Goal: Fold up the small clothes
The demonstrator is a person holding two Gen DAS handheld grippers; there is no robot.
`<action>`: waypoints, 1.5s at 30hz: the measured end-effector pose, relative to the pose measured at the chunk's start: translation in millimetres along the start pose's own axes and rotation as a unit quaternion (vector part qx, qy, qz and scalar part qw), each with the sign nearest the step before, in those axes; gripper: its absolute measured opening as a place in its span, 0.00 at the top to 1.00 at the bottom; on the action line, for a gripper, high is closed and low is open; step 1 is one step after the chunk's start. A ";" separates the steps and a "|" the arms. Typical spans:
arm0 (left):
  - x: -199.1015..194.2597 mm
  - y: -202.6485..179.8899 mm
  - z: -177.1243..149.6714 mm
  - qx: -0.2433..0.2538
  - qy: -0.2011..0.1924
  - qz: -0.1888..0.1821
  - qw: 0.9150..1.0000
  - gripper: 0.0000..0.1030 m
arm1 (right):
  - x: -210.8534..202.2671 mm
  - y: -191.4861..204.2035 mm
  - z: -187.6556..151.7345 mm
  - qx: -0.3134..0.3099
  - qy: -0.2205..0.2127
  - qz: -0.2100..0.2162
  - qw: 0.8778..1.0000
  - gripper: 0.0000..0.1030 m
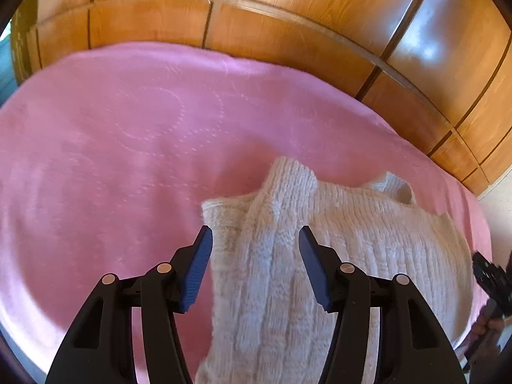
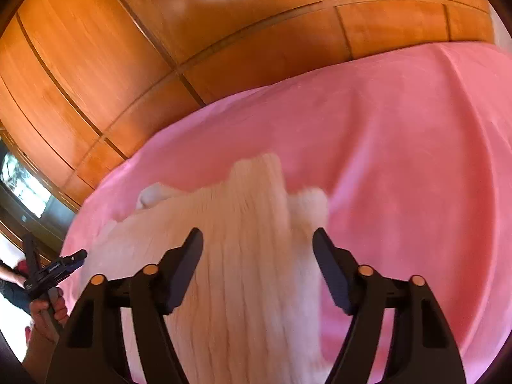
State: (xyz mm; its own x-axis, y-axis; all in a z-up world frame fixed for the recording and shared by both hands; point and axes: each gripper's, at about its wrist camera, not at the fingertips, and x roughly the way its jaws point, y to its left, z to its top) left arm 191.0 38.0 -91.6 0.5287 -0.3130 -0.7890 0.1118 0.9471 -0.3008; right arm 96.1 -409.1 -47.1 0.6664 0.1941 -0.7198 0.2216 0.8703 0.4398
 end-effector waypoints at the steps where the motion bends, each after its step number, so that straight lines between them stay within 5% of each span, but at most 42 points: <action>1: 5.3 -2.5 0.3 0.007 0.007 -0.012 1.000 0.56 | 10.0 5.5 5.3 -0.010 0.006 -0.009 1.000 0.46; 4: 21.7 -13.5 -4.0 0.046 0.023 0.004 0.999 0.87 | 35.9 17.9 10.7 -0.048 0.037 -0.055 0.997 0.90; 6: 21.1 -14.1 -7.6 0.055 0.010 0.009 0.998 0.95 | 38.3 23.4 10.4 -0.064 0.034 -0.077 0.994 0.93; 11: -8.9 -0.4 -14.1 0.025 -0.056 0.025 0.998 0.95 | 9.2 35.1 18.6 -0.062 -0.042 -0.072 0.995 0.94; 16: 26.7 5.0 -13.0 0.010 -0.012 0.062 0.998 0.94 | 67.1 8.8 8.3 -0.041 0.019 -0.128 0.991 0.93; 18: 26.1 -2.3 -12.5 0.021 -0.020 0.078 0.996 0.89 | 67.0 6.0 6.2 -0.038 0.007 -0.124 0.992 0.94; 24: -9.1 -24.9 -18.9 0.042 -0.060 0.104 0.992 0.60 | 49.4 0.5 5.3 -0.032 0.005 -0.096 0.995 0.80; 26: -27.3 -35.1 -23.6 0.055 -0.085 0.104 0.989 0.52 | 36.0 -1.9 2.3 -0.018 -0.002 -0.066 0.998 0.46; 32: -54.1 -60.3 -37.8 0.078 -0.100 0.077 0.989 0.51 | 11.0 10.0 -11.7 -0.045 0.008 -0.037 0.998 0.23; 40: -65.4 -83.2 -62.3 0.102 -0.100 0.054 0.988 0.51 | -11.5 -14.0 -38.1 -0.019 0.032 -0.029 0.999 0.16; 45: -65.7 -91.8 -72.5 0.107 -0.094 0.043 0.989 0.51 | -19.9 -28.8 -62.7 0.017 0.062 0.026 0.998 0.16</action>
State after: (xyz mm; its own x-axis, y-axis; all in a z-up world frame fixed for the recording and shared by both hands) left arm 85.0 -33.6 -51.0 0.6881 -0.2319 -0.6876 0.2253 0.9690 -0.1013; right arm 31.9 -409.6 -79.2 0.5847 0.2958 -0.7554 0.2144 0.8417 0.4955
